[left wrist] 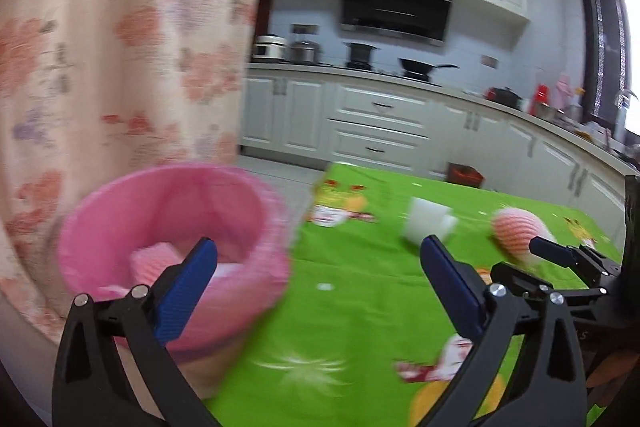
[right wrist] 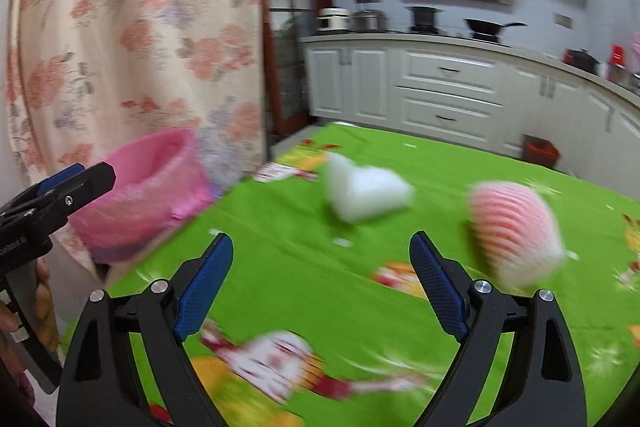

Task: Collect trash
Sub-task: 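Grasp a fruit net with the right tool while the left tool grasps a foam block, then carry the fruit net and foam block over the bin and open both tools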

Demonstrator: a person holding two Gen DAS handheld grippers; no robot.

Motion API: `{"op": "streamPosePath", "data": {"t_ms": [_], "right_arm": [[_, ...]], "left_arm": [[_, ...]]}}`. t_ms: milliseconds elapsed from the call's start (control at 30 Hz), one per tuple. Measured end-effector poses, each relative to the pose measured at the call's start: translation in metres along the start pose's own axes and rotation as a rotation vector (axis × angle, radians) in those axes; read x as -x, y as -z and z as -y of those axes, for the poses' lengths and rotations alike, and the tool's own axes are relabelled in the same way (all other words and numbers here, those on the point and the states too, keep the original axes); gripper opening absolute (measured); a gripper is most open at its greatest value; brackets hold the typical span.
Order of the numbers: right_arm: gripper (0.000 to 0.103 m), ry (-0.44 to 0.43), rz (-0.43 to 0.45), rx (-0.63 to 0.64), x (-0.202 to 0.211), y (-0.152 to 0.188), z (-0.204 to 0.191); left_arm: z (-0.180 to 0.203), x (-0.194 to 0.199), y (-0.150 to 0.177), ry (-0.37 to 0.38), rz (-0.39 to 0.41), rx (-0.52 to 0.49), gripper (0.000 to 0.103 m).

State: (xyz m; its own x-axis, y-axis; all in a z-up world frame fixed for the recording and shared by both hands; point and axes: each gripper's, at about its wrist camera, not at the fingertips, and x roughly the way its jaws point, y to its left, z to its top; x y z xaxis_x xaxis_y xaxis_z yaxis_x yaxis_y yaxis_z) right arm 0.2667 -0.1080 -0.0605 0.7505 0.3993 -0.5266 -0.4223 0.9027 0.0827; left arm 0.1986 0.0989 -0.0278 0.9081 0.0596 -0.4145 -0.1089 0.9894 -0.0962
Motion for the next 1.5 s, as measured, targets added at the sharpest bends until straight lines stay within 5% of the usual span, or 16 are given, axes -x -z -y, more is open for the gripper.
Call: {"op": "streamPosePath", "data": {"t_ms": [233, 500, 1067, 1167, 1200, 1300, 1500], "right_arm": [[0.085, 0.154, -0.013, -0.080, 0.017, 0.008, 0.073], [0.085, 0.259, -0.079, -0.132, -0.004, -0.001, 0.134], [0.085, 0.177, -0.179, -0.108, -0.078, -0.020, 0.164], [0.063, 0.165, -0.184, -0.096, -0.083, -0.020, 0.164], [0.051, 0.145, -0.189, -0.102, -0.083, -0.020, 0.165], [0.033, 0.127, -0.172, -0.095, -0.077, -0.021, 0.163], [0.024, 0.140, -0.147, -0.087, -0.062, -0.015, 0.154]], "left_arm": [[0.060, -0.033, 0.000, 0.102, -0.062, -0.036, 0.098], [0.101, -0.095, -0.010, 0.124, -0.129, -0.073, 0.098], [0.125, -0.232, -0.019, 0.154, -0.285, -0.116, 0.098], [0.128, -0.244, -0.020, 0.181, -0.311, -0.110, 0.089], [0.129, -0.248, -0.020, 0.198, -0.326, -0.101, 0.073], [0.131, -0.251, -0.019, 0.197, -0.334, -0.107, 0.055], [0.129, -0.231, -0.017, 0.180, -0.293, -0.139, 0.039]]}}
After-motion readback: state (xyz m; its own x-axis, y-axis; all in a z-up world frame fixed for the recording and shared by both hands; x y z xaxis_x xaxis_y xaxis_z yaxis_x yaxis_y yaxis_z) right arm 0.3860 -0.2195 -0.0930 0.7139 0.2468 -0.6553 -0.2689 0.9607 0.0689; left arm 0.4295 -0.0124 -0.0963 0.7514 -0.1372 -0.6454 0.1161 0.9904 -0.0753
